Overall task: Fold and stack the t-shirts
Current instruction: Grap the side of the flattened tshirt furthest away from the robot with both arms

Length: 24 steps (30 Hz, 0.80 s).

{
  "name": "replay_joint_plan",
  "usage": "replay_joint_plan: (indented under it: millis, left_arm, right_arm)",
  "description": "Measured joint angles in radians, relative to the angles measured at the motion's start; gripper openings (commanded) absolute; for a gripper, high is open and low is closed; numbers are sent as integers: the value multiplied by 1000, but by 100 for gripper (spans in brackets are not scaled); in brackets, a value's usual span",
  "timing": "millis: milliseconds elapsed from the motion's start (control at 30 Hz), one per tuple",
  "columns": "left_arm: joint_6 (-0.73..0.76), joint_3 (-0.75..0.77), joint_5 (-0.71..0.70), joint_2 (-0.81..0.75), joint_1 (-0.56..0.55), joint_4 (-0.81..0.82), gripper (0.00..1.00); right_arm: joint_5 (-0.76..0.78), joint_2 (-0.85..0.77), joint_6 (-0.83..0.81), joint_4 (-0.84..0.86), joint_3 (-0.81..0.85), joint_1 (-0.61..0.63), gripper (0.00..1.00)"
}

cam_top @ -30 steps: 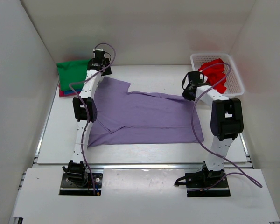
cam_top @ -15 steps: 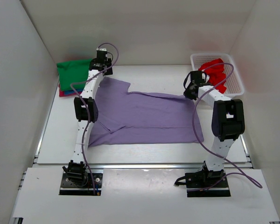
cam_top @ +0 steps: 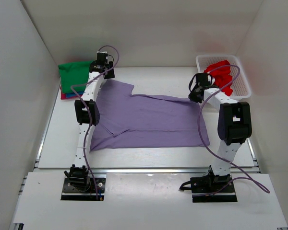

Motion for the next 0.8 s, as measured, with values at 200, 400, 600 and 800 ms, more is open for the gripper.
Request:
replay_joint_plan:
  millis: [200,400,600,800]
  left_arm:
    - [7,0,5,0,-5,-27,78]
    - [61,-16,26,-4,-5,-55,76]
    - [112,-47,50,-5,3,-90,75]
    - [134,-47,47,-5,0,-87,74]
  right_arm:
    - [-2,0,0,0,0,-2,0]
    - [-3,0,-3,0,0,-2,0]
    - [-6,0,-13,0,0,-2,0]
    - [-8,0,-20,0,0,-2,0]
